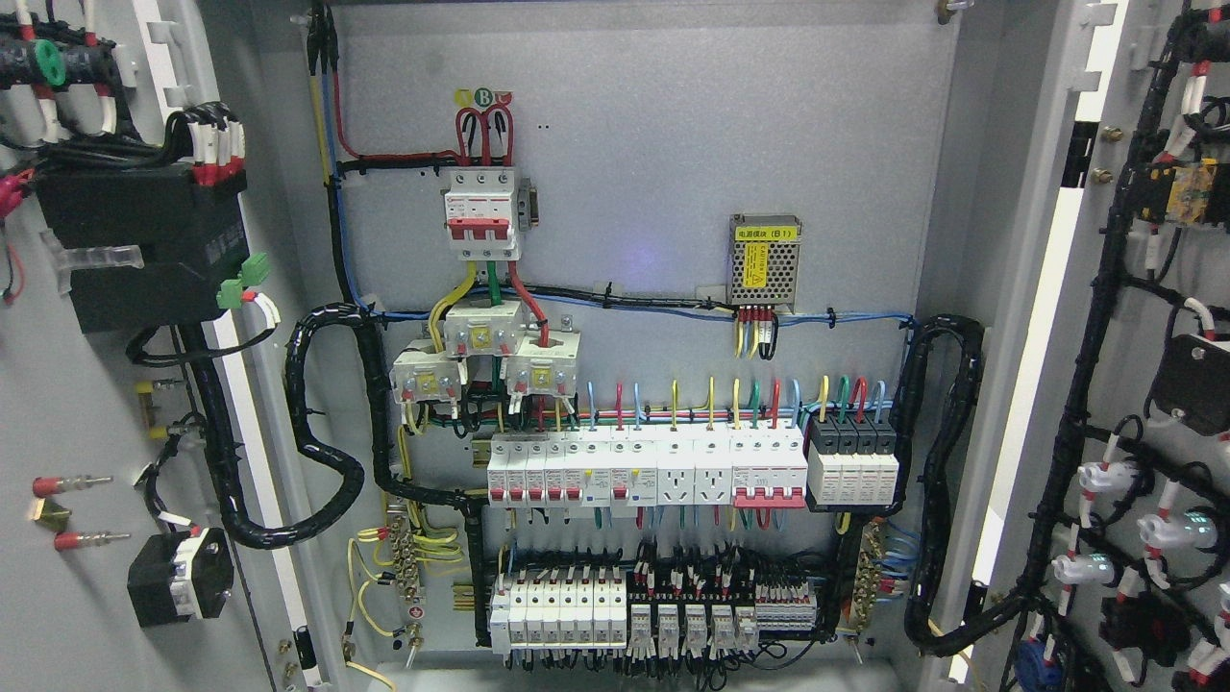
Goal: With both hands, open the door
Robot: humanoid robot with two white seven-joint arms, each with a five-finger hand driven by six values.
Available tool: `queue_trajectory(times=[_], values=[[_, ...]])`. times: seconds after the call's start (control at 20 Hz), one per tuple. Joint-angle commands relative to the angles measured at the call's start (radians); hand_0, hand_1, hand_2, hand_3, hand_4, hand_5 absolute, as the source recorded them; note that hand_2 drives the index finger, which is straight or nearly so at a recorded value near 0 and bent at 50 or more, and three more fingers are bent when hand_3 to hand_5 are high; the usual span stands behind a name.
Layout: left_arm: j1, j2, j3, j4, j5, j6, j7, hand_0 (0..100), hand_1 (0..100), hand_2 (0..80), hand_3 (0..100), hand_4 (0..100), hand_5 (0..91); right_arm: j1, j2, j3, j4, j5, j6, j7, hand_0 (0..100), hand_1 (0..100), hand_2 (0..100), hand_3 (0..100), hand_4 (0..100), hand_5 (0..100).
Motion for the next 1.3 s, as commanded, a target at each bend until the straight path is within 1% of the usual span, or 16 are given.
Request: queue_trajectory(times=[0.0, 0.15, 0.2, 0.3, 0.4, 0.45, 0.6, 0.7, 0.75, 0.85, 1.05, 1.15, 1.25], values=[[0.027, 0.082, -0.038, -0.386, 0.023, -0.065, 0.006, 0, 0, 0.0, 0, 3, 0.0, 0.103, -0.154, -0.137, -0.158, 0.001, -0.052, 0.0, 11, 0, 0, 0, 0, 0], [0.036, 0.117, -0.035, -0.405, 0.03, -0.239, 0.012, 0, 0, 0.0, 0, 3, 0.0, 0.135, -0.174, -0.189, -0.208, 0.004, -0.063, 0.0, 11, 0, 0, 0, 0, 0], [0.045, 0.127, -0.03, -0.418, 0.039, -0.266, 0.012, 0, 0, 0.0, 0, 3, 0.0, 0.145, -0.186, -0.2, -0.216, 0.012, -0.08, 0.001, 11, 0, 0, 0, 0, 0], [0.052, 0.144, -0.026, -0.457, 0.05, -0.285, 0.012, 0, 0, 0.0, 0, 3, 0.0, 0.171, -0.209, -0.222, -0.221, 0.035, -0.126, 0.001, 11, 0, 0, 0, 0, 0], [0.056, 0.157, -0.026, -0.483, 0.064, -0.313, 0.012, 0, 0, 0.0, 0, 3, 0.0, 0.21, -0.222, -0.249, -0.221, 0.053, -0.181, 0.003, 11, 0, 0, 0, 0, 0], [0.056, 0.16, -0.026, -0.494, 0.064, -0.339, 0.013, 0, 0, 0.0, 0, 3, 0.0, 0.23, -0.228, -0.258, -0.221, 0.055, -0.21, 0.003, 11, 0, 0, 0, 0, 0], [0.061, 0.177, -0.026, -0.523, 0.065, -0.421, 0.019, 0, 0, 0.0, 0, 3, 0.0, 0.278, -0.26, -0.274, -0.221, 0.055, -0.294, 0.003, 11, 0, 0, 0, 0, 0], [0.065, 0.182, -0.026, -0.552, 0.073, -0.443, 0.029, 0, 0, 0.0, 0, 3, 0.0, 0.321, -0.278, -0.301, -0.222, 0.055, -0.351, 0.009, 11, 0, 0, 0, 0, 0], [0.064, 0.182, -0.024, -0.564, 0.079, -0.452, 0.032, 0, 0, 0.0, 0, 3, 0.0, 0.339, -0.282, -0.315, -0.224, 0.055, -0.37, 0.009, 11, 0, 0, 0, 0, 0], [0.062, 0.182, -0.011, -0.577, 0.085, -0.478, 0.032, 0, 0, 0.0, 0, 3, 0.0, 0.373, -0.3, -0.352, -0.228, 0.055, -0.387, 0.009, 11, 0, 0, 0, 0, 0], [0.056, 0.177, 0.008, -0.59, 0.085, -0.563, 0.035, 0, 0, 0.0, 0, 3, 0.0, 0.421, -0.328, -0.409, -0.259, 0.056, -0.422, 0.01, 11, 0, 0, 0, 0, 0], [0.05, 0.167, 0.02, -0.61, 0.085, -0.566, 0.042, 0, 0, 0.0, 0, 3, 0.0, 0.447, -0.332, -0.427, -0.282, 0.056, -0.425, 0.01, 11, 0, 0, 0, 0, 0], [0.047, 0.151, 0.029, -0.619, 0.085, -0.569, 0.042, 0, 0, 0.0, 0, 3, 0.0, 0.448, -0.341, -0.439, -0.293, 0.056, -0.437, 0.01, 11, 0, 0, 0, 0, 0]])
